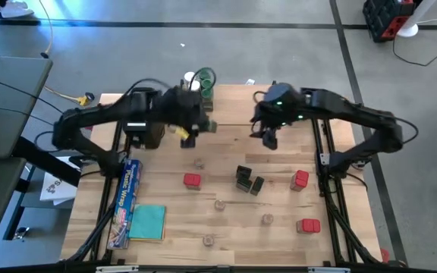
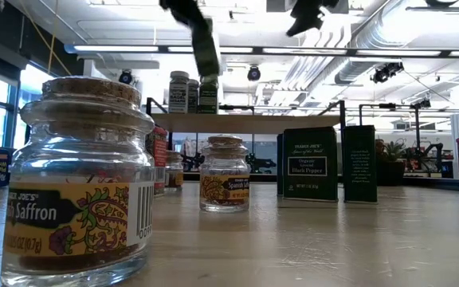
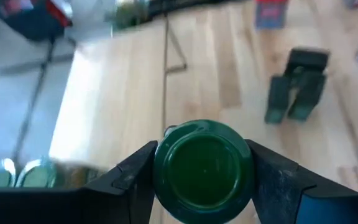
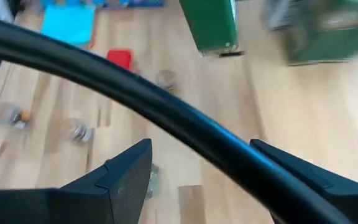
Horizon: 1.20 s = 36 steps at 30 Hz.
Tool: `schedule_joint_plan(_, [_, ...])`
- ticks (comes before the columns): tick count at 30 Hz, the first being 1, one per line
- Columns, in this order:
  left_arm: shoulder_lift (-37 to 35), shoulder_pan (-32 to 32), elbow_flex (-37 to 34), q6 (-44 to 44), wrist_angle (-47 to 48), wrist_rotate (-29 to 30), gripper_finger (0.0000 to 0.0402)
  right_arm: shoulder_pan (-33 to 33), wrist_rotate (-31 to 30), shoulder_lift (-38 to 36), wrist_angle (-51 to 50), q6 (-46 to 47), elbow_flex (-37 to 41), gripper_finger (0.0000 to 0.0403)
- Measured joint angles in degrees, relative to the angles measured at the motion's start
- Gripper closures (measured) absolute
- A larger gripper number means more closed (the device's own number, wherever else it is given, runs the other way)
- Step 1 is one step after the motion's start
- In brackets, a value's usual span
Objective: Shelf spices
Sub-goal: Put the green seasoning bottle on the shelf aligned with the other green seasoning bottle
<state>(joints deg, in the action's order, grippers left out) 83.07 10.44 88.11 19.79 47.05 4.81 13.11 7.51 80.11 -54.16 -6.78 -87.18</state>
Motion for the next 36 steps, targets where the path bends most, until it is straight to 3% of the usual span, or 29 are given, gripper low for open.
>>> schedule_joint_plan(4, [4.7,6.9,3.1,3.1,3.2,-4.3,0.0205,-1.3,-4.5,-5.2,0.4,4.0,2.3,0.0140])
schedule_joint_plan(10, [9.3,11.0,5.6,5.8,2.7,-5.8,0.0205,-4.5,-9.0,-10.3,1.7,7.3,6.9,0.0140])
schedule_joint_plan(20, [11.3,12.7,6.2,6.5,3.3,-5.5,0.0192,-6.5,-9.0,-12.0,4.5,8.3,12.2,0.0140])
schedule_joint_plan(36, [11.3,14.4,6.2,5.4,6.4,-5.8,0.0192,-6.5,-9.0,-12.0,6.0,8.0,12.4,0.0140])
